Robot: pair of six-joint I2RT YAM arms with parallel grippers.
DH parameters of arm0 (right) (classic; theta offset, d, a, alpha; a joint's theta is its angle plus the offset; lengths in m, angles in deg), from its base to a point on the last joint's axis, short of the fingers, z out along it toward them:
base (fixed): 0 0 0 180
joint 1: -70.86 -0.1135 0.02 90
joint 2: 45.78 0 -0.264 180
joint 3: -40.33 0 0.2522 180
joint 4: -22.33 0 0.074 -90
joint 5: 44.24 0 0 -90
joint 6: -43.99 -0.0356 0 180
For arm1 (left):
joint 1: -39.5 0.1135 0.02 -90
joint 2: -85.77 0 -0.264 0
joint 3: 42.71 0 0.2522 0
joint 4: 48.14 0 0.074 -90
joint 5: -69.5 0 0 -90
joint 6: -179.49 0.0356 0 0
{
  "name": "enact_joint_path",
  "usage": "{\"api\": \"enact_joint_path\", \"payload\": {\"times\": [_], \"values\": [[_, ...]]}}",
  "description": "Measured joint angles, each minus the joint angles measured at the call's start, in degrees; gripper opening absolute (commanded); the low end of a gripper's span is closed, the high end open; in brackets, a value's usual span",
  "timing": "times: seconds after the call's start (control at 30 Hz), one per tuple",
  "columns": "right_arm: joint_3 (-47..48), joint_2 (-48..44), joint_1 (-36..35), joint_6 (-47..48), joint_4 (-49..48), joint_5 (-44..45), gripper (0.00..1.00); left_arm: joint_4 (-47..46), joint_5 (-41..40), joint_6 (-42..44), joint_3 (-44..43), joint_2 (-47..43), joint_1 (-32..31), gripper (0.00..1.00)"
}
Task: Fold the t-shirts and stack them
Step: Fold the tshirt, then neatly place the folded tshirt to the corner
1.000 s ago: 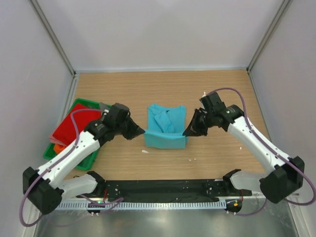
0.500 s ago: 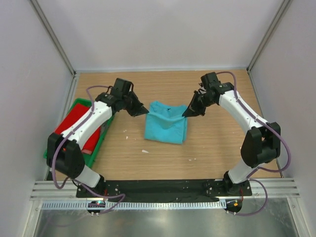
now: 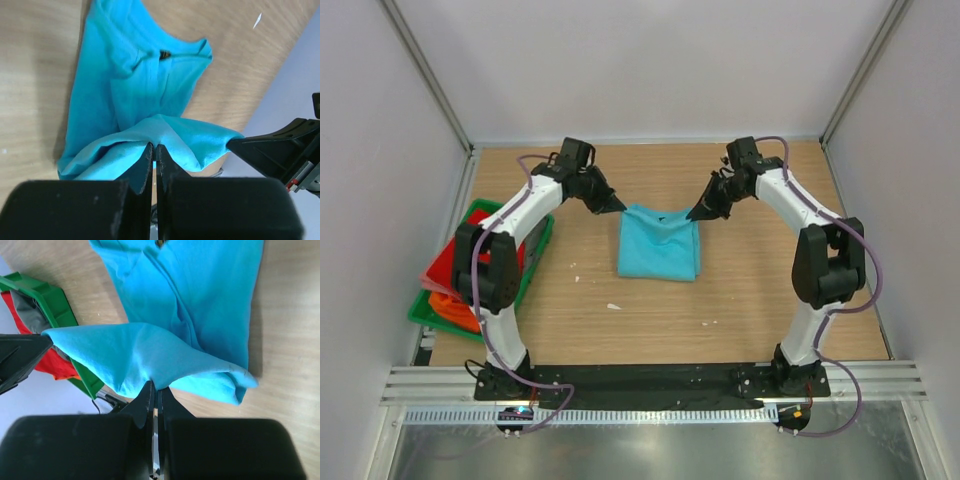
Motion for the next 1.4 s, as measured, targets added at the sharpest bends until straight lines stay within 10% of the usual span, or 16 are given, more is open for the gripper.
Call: {"api": "enact_joint_path", "payload": {"times": [0.1, 0.17, 0.2, 0.3, 0.93, 1.4], "values": [[1.42, 3.67, 0.94, 0.13, -5.01, 0.57, 0.05, -1.90, 0.02, 1.92, -3.72, 4.57, 1.79, 0.02], [2.69, 7.32, 2.08, 0.52, -9.49, 1.64, 0.38, -3.26, 0.09, 3.43, -7.91, 9.07, 3.32, 0.31], [4.26, 9.99, 2.91, 1.20, -11.06, 2.01, 0.40, -4.24, -0.09, 4.57, -10.62, 11.91, 4.11, 0.69], [13.25, 20.55, 6.05, 3.08, -13.94, 3.78, 0.43, -6.62, -0.28, 6.47, -19.23, 20.87, 6.16, 0.81], [7.15, 13.46, 5.49, 10.78, -18.62, 0.90, 0.73, -4.50, 5.73, 25.33, -10.67, 11.19, 2.86, 0.75], [6.08, 18.36, 4.50, 17.11, -20.13, 1.46, 0.74, -4.55, 2.93, 24.70, 3.82, -1.14, -2.10, 0.74]]}}
